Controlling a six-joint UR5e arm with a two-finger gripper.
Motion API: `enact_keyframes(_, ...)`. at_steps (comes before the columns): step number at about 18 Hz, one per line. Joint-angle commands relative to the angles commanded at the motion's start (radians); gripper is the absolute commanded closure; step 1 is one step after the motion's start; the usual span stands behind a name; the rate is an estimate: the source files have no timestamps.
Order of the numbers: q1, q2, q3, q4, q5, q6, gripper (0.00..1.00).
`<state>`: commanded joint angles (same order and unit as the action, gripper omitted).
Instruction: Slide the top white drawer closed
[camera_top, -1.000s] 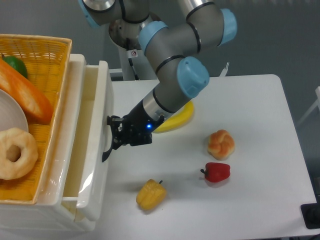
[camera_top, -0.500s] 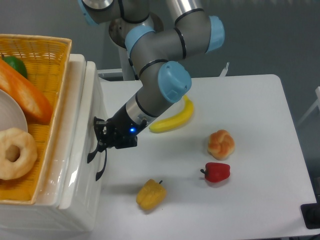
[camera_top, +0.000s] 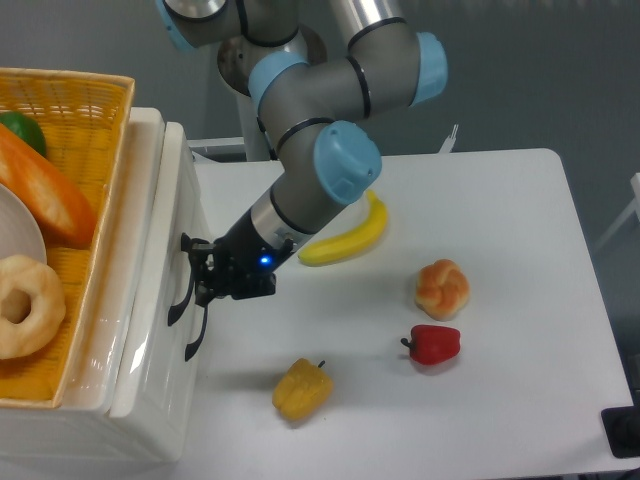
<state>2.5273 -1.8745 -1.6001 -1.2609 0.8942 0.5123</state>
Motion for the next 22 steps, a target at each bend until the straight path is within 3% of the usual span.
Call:
enact_keyframes(4,0.148,-0.003,0.071,0.002,0.023,0.002,0.28)
enact_keyframes(8,0.238,-0.003,0.083,0.0,0.139,0.032,0.01)
enact_keyframes(12,0.301,-0.015,0.084,0.003,0.181,0.064,0.0)
enact_keyframes(20,0.357,-0.041,0.091,0.005,0.365,0.49,0.0)
enact_keyframes(22,0.376,-0.063,0.094,0.049,0.399,0.628,0.0)
